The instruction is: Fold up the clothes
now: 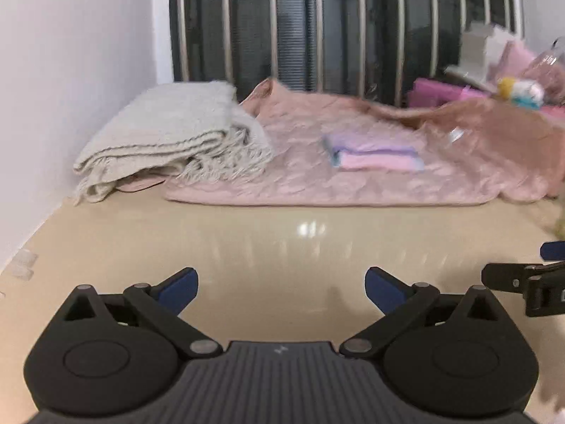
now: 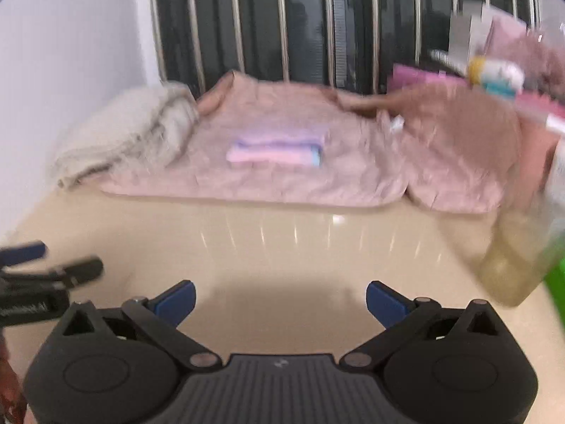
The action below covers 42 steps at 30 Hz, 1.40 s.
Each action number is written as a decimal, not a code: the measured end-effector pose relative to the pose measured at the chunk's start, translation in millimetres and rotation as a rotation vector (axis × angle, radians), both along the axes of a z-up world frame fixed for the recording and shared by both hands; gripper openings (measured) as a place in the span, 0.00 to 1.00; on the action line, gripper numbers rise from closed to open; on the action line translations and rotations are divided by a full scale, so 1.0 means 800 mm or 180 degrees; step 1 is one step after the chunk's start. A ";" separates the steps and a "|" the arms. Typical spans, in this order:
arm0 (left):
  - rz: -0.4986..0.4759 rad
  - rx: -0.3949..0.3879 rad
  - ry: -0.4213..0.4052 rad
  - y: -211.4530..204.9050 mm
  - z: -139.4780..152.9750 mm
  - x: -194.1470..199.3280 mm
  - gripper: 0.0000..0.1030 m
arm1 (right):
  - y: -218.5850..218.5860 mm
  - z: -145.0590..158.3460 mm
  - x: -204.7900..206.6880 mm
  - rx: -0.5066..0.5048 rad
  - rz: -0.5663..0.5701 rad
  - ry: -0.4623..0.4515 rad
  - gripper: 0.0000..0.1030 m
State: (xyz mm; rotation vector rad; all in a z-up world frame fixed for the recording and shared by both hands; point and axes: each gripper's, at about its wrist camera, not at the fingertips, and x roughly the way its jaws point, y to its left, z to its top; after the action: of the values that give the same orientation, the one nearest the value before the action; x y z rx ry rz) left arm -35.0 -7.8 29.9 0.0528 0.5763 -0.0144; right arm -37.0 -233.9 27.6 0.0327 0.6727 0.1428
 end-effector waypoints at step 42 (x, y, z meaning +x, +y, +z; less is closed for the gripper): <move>0.0099 -0.0111 0.0303 -0.005 -0.036 0.043 1.00 | 0.042 -0.036 0.045 -0.0224 -0.0214 0.0003 1.00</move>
State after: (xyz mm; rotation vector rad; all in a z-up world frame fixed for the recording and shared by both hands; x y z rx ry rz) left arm -0.5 -11.7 0.8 0.0091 0.6718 0.0031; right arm -0.6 -200.7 -1.6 -0.0123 0.6764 0.0543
